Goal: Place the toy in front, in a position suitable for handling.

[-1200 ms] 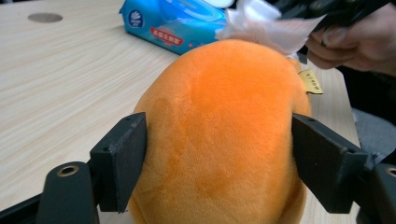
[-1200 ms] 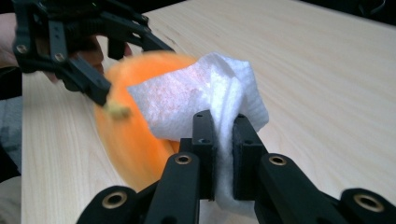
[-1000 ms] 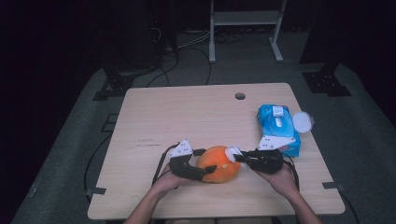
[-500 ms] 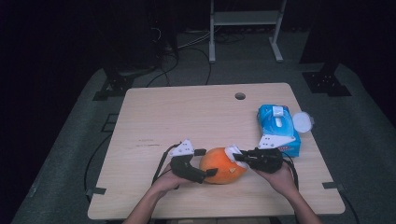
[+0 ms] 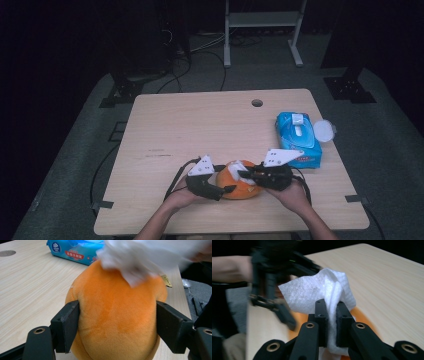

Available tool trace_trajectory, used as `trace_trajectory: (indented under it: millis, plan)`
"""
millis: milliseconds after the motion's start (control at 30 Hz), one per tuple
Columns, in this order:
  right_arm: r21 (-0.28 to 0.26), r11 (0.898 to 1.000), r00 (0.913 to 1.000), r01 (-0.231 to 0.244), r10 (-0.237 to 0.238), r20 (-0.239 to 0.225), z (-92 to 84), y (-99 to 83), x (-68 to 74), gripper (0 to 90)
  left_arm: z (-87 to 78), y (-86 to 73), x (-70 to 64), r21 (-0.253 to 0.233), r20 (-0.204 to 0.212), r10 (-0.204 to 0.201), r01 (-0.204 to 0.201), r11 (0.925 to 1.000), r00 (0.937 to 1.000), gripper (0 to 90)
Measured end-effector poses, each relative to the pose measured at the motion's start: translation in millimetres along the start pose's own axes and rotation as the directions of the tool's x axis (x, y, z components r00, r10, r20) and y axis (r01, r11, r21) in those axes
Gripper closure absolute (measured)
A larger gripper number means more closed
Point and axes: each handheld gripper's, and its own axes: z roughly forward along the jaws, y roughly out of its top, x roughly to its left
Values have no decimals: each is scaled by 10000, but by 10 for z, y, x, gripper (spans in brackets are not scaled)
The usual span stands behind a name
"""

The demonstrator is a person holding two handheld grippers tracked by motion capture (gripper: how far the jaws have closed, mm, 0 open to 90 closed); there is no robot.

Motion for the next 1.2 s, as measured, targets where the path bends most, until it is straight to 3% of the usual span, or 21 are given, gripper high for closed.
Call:
trace_trajectory:
  millis: [100,167,367,467,533,567,600,633,667,700,733,800,900,1000,1100,1200]
  plan:
    - [-6,9980,9969,-628,628,483,-126,-104,-163,815,11,-15,8,-151,102,-12,14,9999,9999,244]
    - [88,9963,9954,-851,846,456,-174,-161,-226,813,20,-12,5,-266,209,-45,50,9996,9998,203]
    - [202,9978,9971,-626,617,447,-139,-159,-189,812,42,-9,50,-176,-34,-1144,1143,9933,9934,37]
    - [173,9973,9966,-709,701,439,-143,-163,-189,812,95,-31,58,-25,170,-1649,1650,9863,9862,38]
    - [85,9970,9964,-769,765,376,-138,-146,-181,813,98,-28,38,-39,213,-1422,1424,9898,9896,126]
    - [52,9972,9966,-744,742,359,-134,-134,-169,814,78,-10,22,-102,29,-1185,1186,9929,9929,162]
    - [1,9978,9970,-668,668,394,-127,-112,-145,813,57,5,-1,-381,-294,-852,840,9957,9959,236]
    - [-81,9982,9972,-594,597,446,-123,-91,-124,813,28,33,-48,-901,-838,-172,96,9959,9963,280]
    - [-275,9984,9974,-497,511,517,-130,-50,-90,813,11,66,-95,-1221,-1544,563,-756,9896,9864,307]
    - [-482,9979,9975,-425,452,546,-148,-4,-66,813,2,82,-107,-1329,-1796,830,-1077,9853,9802,311]
    - [-595,9974,9978,-398,429,505,-157,18,-56,813,-7,93,-96,-1428,-1807,839,-1105,9836,9799,310]
    - [-758,9964,9976,-388,430,546,-151,50,-40,813,-4,63,-48,-1383,-1597,620,-845,9868,9852,301]
    - [-281,9989,9968,-375,393,701,-64,-23,-81,813,29,-5,0,-809,-1446,712,-835,9932,9869,274]
    - [-113,9964,9942,-840,846,661,-34,-132,-189,815,13,-3,52,-707,-1203,137,-223,9972,9926,190]
    - [-147,9921,9876,-1247,1255,945,-96,-176,-266,815,-10,-28,126,-891,-896,-745,665,9938,9932,118]
    - [-132,9888,9850,-1485,1491,864,-106,-227,-295,815,-6,-42,134,-644,-864,-762,707,9954,9933,145]
